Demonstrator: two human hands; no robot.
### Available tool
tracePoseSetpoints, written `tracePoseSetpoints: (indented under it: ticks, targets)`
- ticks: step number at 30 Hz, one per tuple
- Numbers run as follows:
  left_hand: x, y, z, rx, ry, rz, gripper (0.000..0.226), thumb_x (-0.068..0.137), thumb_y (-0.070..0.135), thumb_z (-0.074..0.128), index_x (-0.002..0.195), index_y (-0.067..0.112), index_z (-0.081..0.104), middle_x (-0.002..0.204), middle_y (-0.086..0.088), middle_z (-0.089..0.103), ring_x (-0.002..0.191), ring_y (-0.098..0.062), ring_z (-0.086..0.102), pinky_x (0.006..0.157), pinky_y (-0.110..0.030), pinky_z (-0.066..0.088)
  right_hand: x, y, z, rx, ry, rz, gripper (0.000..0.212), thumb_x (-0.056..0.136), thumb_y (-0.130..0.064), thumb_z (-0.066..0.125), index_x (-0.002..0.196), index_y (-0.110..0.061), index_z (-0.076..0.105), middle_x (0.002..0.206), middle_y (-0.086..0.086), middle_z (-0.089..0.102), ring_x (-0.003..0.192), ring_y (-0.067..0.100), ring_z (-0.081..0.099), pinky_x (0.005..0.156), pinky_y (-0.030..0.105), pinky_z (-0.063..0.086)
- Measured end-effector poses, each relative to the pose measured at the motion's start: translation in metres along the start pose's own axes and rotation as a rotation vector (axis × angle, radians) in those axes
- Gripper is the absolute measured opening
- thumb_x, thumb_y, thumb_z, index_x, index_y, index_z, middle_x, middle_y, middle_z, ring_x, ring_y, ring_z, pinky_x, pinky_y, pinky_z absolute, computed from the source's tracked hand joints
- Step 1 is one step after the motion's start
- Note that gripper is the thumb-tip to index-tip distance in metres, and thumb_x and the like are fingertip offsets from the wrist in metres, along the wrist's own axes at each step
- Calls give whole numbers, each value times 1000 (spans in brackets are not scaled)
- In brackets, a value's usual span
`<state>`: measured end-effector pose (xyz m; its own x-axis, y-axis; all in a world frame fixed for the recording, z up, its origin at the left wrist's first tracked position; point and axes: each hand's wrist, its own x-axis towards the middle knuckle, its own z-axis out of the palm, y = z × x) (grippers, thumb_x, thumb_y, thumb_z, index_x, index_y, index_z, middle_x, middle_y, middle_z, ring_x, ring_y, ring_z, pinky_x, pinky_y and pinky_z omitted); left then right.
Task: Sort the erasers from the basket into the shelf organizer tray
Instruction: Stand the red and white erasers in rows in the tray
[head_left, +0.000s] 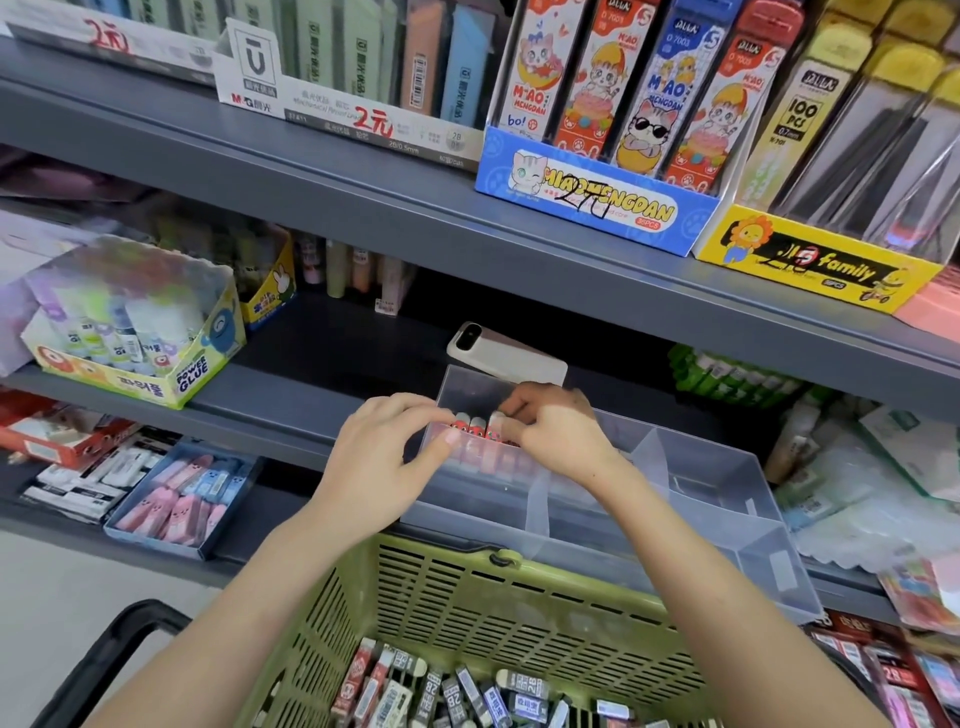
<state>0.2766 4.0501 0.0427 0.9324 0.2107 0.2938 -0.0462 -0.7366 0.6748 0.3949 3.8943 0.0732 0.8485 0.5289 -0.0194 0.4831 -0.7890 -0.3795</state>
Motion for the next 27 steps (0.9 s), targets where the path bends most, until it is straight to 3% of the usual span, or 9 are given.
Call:
tracePoseSetpoints:
  ticks: [6, 11, 15, 18, 22, 24, 27]
  targets:
    - [0, -1, 1, -9, 1, 10, 28, 94, 34, 52, 115, 23, 66, 119, 8, 60, 116, -14, 47, 102, -36, 35, 3, -4, 4, -211, 39, 9, 23, 91, -34, 51, 96, -26, 72, 105, -4, 69, 101, 21, 59, 92, 28, 39]
    - [-1, -2, 1, -7, 3, 19, 30, 95, 36, 49, 117, 24, 65, 119, 9, 59, 116, -12, 46, 99, -29, 33, 2, -2, 6, -153, 90, 18, 28, 88, -35, 58, 112, -25, 67, 112, -5, 68, 111, 18, 52, 98, 28, 37]
    - [1, -1, 1, 1, -9, 10, 33, 95, 38, 46, 119, 23, 63, 120, 8, 59, 117, -13, 46, 96, -24, 30, -16, -2, -2, -106, 206, -63, 22, 87, -31, 62, 103, -21, 72, 105, -5, 70, 106, 20, 53, 96, 30, 37]
    - [-3, 0, -3, 4, -15, 9, 34, 96, 38, 44, 122, 22, 61, 121, 7, 58, 117, -15, 46, 94, -23, 27, -50, -7, -8, 31, 410, -204, 11, 81, -21, 70, 89, -17, 75, 89, -2, 72, 92, 25, 58, 85, 37, 41]
    - [-24, 3, -6, 135, 80, 58, 37, 97, 36, 44, 119, 14, 64, 117, -6, 60, 111, -28, 49, 93, -31, 33, -116, 2, 7, 115, 597, -443, 12, 86, -19, 63, 84, -11, 72, 83, 0, 69, 80, 22, 59, 73, 37, 43]
    - [-38, 10, -6, 210, 160, 121, 40, 94, 34, 45, 109, 5, 68, 109, -12, 62, 104, -33, 53, 90, -35, 35, -148, 13, 28, 149, 564, -505, 15, 87, -19, 61, 83, -9, 72, 80, -1, 68, 77, 18, 59, 71, 33, 42]
    - [-59, 23, -3, 248, 218, 217, 34, 90, 29, 49, 95, 3, 70, 95, -14, 62, 91, -33, 56, 82, -34, 37, -183, 34, 70, 176, 332, -443, 14, 85, -22, 66, 83, -9, 72, 80, -1, 69, 74, 17, 61, 71, 29, 46]
